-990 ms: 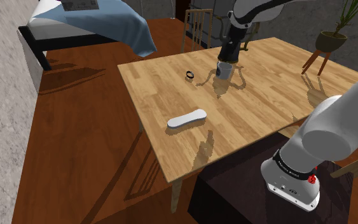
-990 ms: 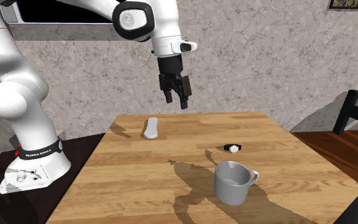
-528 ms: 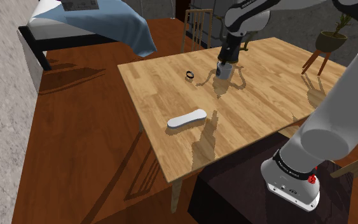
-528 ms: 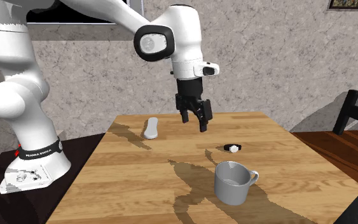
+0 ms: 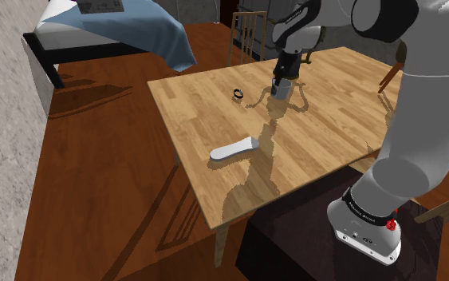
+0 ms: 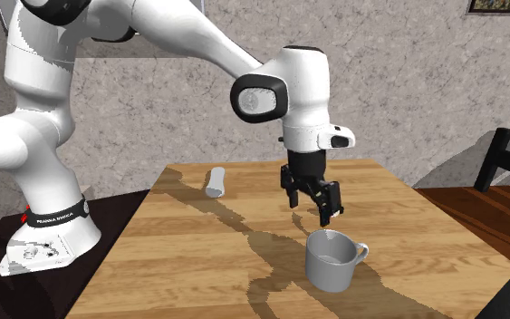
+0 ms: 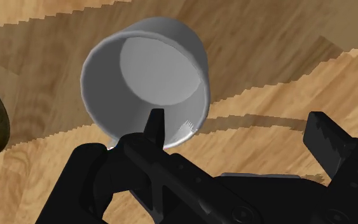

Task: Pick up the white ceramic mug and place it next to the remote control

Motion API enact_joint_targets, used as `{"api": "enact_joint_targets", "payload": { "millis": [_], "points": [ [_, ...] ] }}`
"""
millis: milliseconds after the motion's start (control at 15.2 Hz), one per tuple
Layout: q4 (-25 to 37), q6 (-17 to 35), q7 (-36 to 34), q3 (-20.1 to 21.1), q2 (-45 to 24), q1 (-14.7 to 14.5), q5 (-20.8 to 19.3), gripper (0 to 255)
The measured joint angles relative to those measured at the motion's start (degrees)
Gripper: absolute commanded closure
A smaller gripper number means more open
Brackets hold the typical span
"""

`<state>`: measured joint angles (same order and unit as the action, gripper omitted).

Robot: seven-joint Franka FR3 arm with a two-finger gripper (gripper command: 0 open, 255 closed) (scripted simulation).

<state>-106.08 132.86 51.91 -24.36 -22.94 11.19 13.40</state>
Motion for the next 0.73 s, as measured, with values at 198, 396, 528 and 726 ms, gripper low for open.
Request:
{"api": "enact_joint_targets", "payload": {
  "millis": [198,396,528,726],
  "points": [
    [2.17,0.55,1.51,0.6,-3.13,1.5,1.47,0],
    [2.72,1.86,2.24,1.19,-5.14,2.17,2.47,0],
    [2.71,2.8,2.61,1.53,-6.13,2.47,3.0,0],
    [2.92,3.47,2.87,1.83,-7.05,2.74,3.43,0]
  ]
}}
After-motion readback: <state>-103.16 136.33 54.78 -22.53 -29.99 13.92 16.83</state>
